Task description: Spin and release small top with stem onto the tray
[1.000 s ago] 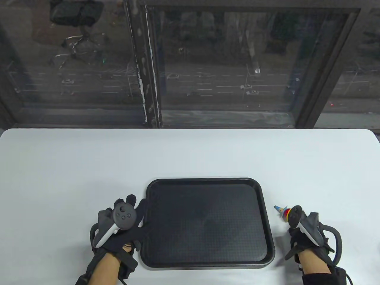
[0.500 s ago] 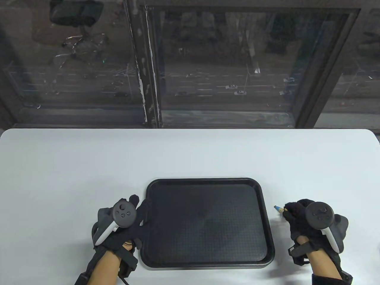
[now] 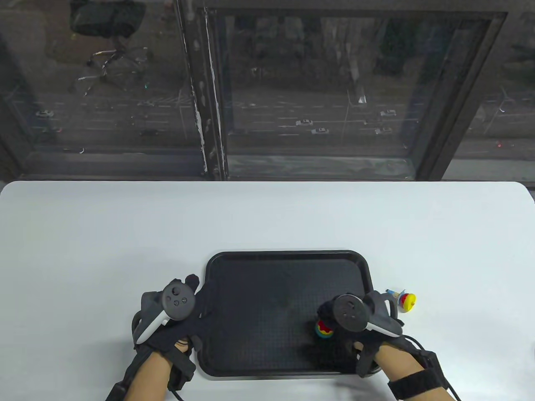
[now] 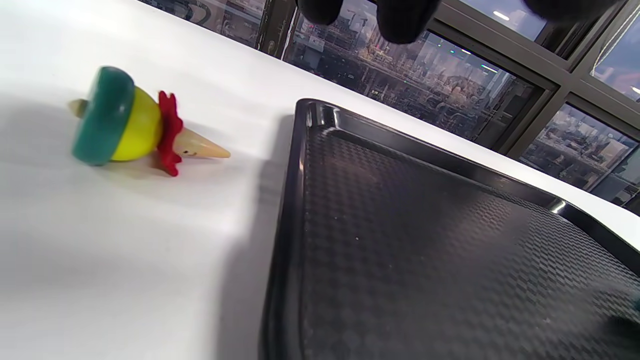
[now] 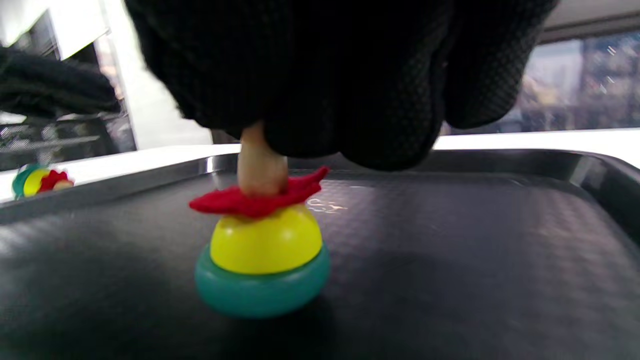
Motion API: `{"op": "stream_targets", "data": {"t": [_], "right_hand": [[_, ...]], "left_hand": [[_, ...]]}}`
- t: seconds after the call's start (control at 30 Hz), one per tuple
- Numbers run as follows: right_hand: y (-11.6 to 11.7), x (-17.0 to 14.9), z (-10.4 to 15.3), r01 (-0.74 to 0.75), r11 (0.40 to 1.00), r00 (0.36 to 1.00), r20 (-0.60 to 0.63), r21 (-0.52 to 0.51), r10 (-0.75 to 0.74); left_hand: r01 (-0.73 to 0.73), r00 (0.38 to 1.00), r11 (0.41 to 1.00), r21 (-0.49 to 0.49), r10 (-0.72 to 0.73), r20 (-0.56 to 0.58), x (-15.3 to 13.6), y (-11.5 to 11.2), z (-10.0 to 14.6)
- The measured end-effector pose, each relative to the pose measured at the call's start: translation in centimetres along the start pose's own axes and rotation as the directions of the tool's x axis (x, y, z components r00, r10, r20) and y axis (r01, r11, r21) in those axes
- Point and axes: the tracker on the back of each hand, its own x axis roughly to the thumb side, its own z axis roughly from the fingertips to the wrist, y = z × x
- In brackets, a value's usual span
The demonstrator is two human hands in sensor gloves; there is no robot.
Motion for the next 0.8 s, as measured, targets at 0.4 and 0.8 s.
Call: {"op": "stream_targets", "data": {"t": [0.4,0.8], "right_hand": [[0.0,2.9,-2.3,-0.172,0.975,0.981,0.120,0.144,0.155],[0.4,4.3,-3.8,-0.147,0.988,0.944,0.293,-0.043,0.153]], "left_hand": [[0.000,1.000,1.000,0.005,0.000,0.010,-0.1,0.1,0.1],[-0.046,0.998,0.998,0.051,0.044,0.049,-0.1,0.2,0.2]]}}
